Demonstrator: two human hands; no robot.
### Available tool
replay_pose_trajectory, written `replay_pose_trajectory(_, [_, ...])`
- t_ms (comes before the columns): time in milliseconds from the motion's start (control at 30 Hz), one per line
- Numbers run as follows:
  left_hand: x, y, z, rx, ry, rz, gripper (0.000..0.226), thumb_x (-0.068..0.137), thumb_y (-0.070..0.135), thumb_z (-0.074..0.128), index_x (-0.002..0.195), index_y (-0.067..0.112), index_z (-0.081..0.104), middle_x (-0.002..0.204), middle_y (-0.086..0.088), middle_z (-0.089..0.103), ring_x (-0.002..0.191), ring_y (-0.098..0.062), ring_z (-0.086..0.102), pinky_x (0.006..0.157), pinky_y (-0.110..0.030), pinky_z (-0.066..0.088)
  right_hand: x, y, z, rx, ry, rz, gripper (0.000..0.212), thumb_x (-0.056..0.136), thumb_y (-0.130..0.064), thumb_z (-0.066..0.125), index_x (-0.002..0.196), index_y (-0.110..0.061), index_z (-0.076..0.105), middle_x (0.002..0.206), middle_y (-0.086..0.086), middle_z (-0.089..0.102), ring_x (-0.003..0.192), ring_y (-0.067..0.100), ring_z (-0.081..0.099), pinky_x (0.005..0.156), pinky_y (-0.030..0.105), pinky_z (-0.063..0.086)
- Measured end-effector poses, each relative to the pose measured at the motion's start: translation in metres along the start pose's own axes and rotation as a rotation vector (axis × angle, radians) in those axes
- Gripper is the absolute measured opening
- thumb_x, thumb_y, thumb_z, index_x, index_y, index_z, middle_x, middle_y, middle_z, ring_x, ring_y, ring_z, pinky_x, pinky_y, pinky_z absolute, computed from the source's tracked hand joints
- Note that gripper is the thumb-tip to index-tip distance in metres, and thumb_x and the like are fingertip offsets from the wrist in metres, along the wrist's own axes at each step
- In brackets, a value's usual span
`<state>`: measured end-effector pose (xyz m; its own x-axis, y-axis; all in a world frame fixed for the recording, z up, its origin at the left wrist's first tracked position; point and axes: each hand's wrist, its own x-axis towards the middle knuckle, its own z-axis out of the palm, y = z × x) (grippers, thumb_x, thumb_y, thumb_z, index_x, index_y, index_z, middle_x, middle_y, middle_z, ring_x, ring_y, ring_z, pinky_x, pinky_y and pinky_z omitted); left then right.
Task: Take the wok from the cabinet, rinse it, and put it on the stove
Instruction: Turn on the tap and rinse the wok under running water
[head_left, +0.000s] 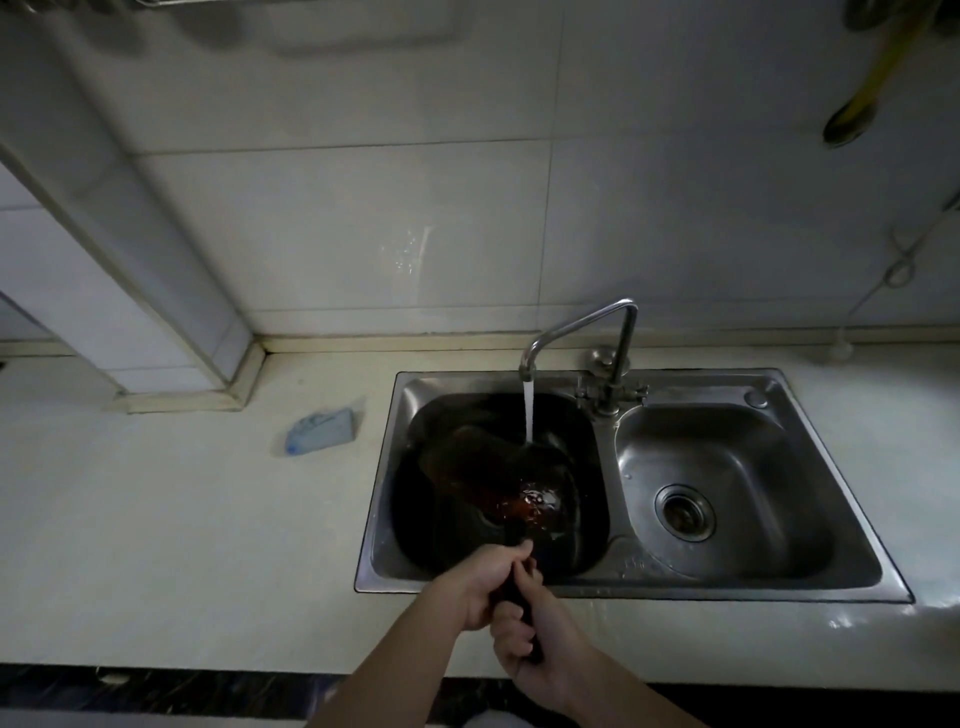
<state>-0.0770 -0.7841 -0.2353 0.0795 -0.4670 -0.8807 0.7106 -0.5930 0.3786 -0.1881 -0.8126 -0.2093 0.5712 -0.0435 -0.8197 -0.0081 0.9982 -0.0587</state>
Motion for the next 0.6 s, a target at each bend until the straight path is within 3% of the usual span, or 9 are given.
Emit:
replay_pose_trajectory(200, [-0.003, -0.017, -0.006, -0.183, 0.068, 0.054, 0.029, 0.095, 0.039, 0.064, 0.084, 0.012, 0.062, 0.074, -0.004, 0.064, 0.080, -0.024, 0.062, 0.087, -0.039, 0.051, 0.014, 0.010, 0.001, -0.325, 0.117, -0.098, 0.033, 0.100, -0.042, 0.053, 0.122, -0.017, 0.052, 0.058, 0.001, 0.033, 0.037, 0.007, 0.029, 0.031, 0.017, 0.023])
replay_pose_trajectory(400, [-0.007, -0.024, 0.004, -0.165, 0.076, 0.094, 0.029, 0.094, 0.031, 0.066, 0.077, 0.007, 0.067, 0.071, -0.006, 0.066, 0.071, -0.024, 0.068, 0.078, -0.036, 0.055, 0.002, 0.008, 0.001, -0.453, 0.177, -0.101, 0.026, 0.101, -0.040, 0.052, 0.111, -0.017, 0.052, 0.053, 0.002, 0.041, 0.036, 0.008, 0.031, 0.031, 0.017, 0.024])
replay_pose_trajectory(600, [-0.008, -0.030, 0.012, -0.178, 0.028, 0.074, 0.036, 0.088, 0.037, 0.068, 0.060, 0.015, 0.060, 0.074, -0.006, 0.059, 0.067, -0.021, 0.063, 0.066, -0.031, 0.052, -0.019, 0.000, 0.006, -0.541, 0.176, -0.127, 0.019, 0.104, -0.030, 0.046, 0.104, -0.013, 0.053, 0.052, 0.004, 0.047, 0.036, 0.008, 0.035, 0.031, 0.016, 0.027])
